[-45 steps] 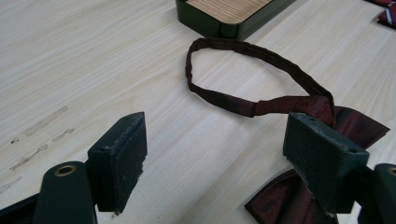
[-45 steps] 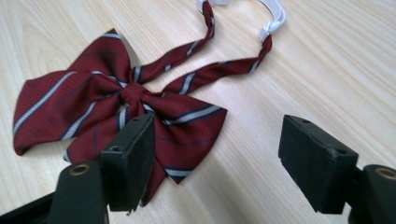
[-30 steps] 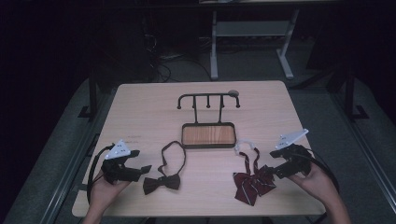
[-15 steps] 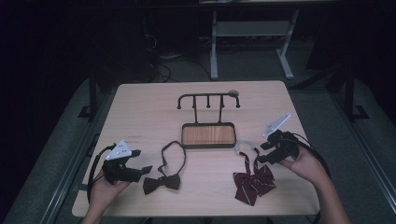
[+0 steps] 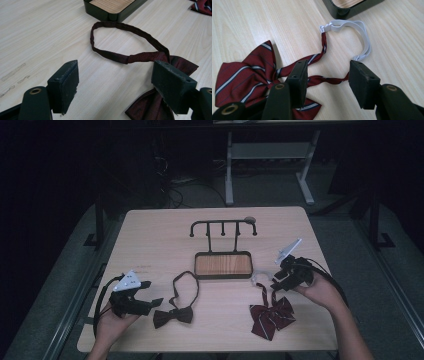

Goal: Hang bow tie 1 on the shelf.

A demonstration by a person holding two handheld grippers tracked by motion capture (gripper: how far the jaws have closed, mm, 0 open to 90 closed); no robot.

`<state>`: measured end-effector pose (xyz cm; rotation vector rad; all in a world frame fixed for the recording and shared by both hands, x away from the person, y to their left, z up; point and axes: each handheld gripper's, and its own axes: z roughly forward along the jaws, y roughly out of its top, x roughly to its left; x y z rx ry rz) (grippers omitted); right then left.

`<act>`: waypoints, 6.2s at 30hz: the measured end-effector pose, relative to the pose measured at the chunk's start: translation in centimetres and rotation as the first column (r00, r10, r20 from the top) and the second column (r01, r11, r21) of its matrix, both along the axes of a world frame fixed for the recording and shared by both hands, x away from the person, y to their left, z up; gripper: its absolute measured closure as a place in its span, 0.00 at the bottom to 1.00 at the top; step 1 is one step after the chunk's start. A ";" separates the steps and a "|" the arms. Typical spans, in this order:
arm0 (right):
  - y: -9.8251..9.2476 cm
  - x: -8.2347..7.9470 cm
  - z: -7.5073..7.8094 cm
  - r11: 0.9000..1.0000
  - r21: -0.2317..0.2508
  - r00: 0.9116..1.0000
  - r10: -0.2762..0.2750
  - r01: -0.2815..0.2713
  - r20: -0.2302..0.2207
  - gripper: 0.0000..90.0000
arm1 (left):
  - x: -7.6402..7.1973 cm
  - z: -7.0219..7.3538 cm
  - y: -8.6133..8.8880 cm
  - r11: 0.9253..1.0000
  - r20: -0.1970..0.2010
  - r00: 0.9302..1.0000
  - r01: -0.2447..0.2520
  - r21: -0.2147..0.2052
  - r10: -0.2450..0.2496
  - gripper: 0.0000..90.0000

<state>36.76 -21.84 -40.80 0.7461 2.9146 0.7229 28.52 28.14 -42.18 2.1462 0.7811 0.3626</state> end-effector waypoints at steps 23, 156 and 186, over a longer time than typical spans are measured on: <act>0.7 3.0 -1.6 0.997 -0.064 0.999 -0.034 0.032 -0.042 0.69 | -0.2 0.3 0.0 1.000 0.002 1.000 0.010 0.023 -0.010 0.25; 3.3 7.0 15.4 0.998 -0.041 0.997 0.051 -0.049 0.052 0.96 | -0.4 0.0 -0.4 0.999 -0.001 1.000 0.025 0.031 -0.025 0.25; 2.5 9.1 12.9 1.000 -0.014 1.000 -0.014 0.014 -0.003 0.92 | -0.5 0.1 -0.4 0.999 -0.005 1.000 0.031 0.038 -0.031 0.26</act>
